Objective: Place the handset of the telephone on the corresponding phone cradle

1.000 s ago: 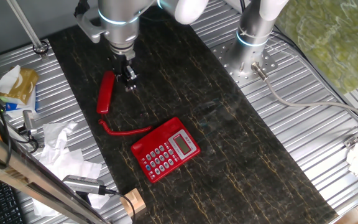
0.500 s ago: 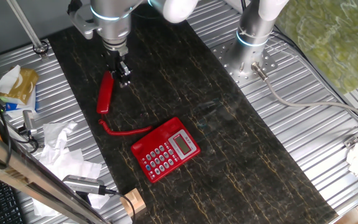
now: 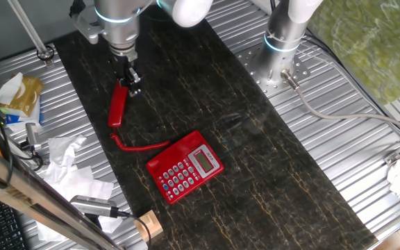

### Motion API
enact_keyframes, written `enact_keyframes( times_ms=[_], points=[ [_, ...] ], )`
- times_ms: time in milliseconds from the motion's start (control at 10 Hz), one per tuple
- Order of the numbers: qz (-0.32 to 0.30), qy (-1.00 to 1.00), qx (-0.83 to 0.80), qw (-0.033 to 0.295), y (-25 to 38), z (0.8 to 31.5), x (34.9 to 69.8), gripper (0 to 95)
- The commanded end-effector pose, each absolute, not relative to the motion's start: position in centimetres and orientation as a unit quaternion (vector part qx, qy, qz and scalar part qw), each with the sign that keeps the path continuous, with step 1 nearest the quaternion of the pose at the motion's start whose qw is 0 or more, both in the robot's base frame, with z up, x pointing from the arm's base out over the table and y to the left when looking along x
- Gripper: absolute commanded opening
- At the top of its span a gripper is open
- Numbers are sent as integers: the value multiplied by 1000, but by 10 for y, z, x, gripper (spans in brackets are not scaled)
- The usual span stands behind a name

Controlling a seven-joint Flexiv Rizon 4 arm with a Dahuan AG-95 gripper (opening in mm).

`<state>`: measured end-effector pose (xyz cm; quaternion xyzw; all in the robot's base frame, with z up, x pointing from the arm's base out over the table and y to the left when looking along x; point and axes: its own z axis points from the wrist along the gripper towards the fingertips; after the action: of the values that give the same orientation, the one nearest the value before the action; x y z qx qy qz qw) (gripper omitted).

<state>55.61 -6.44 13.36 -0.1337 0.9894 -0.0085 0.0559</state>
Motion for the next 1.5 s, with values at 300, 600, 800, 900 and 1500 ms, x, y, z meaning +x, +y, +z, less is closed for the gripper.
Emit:
enact_keyframes(
  times_ms=[300,600,800,900,1500],
  points=[
    [-4,989,-140,51,-77,128,572,380],
    [-4,988,-143,52,-83,120,578,380],
    [-3,988,-144,56,-86,115,582,380],
    [-2,988,-146,58,-88,114,582,380],
    [1,987,-151,62,-97,101,581,380]
  ],
)
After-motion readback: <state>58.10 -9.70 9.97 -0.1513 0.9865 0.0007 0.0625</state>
